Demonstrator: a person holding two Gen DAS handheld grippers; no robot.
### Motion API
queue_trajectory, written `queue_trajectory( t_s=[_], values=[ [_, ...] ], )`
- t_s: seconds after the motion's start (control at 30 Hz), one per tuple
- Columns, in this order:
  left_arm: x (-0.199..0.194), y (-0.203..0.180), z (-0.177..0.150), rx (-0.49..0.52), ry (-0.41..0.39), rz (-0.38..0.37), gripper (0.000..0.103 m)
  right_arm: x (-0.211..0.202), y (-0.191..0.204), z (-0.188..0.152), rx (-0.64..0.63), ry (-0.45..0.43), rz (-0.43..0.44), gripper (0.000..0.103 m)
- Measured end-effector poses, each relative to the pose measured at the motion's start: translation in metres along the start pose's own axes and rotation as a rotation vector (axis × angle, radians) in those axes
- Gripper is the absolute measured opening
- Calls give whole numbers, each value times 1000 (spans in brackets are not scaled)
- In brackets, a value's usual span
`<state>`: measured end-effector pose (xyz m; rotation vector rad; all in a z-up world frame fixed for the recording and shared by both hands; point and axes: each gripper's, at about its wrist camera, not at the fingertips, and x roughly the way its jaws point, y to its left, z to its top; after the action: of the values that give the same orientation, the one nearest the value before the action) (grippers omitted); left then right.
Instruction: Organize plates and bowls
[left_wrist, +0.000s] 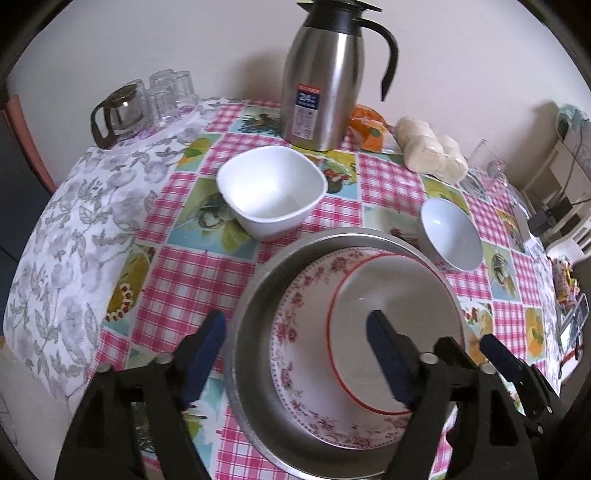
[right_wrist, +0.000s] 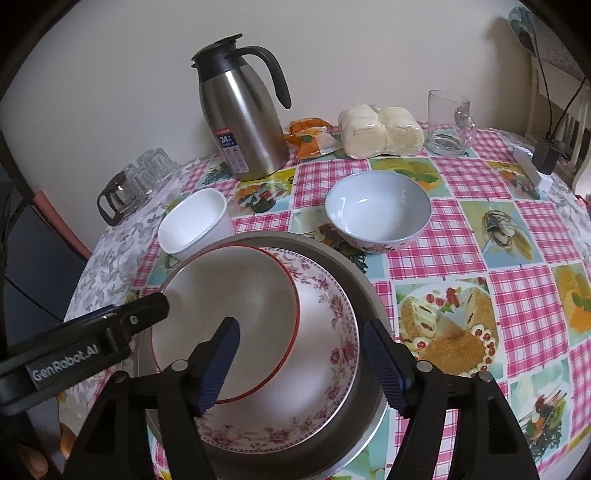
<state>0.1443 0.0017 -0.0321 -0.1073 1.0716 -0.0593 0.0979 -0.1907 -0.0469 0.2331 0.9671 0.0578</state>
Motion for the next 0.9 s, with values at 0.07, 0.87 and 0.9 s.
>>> queue_trajectory(
  t_s=[0.07,0.87,0.9],
  values=[
    [-1,4,1,-11,-12,24,84,0,-1,0,5,-1,-4,82],
    [-7,56,14,-171,-124,172,88,-9,-2,2,9,-64,-9,103],
    [-7,58,16,-175,-128,176,88,-9,-2,2,10,-65,-8,103]
  ],
)
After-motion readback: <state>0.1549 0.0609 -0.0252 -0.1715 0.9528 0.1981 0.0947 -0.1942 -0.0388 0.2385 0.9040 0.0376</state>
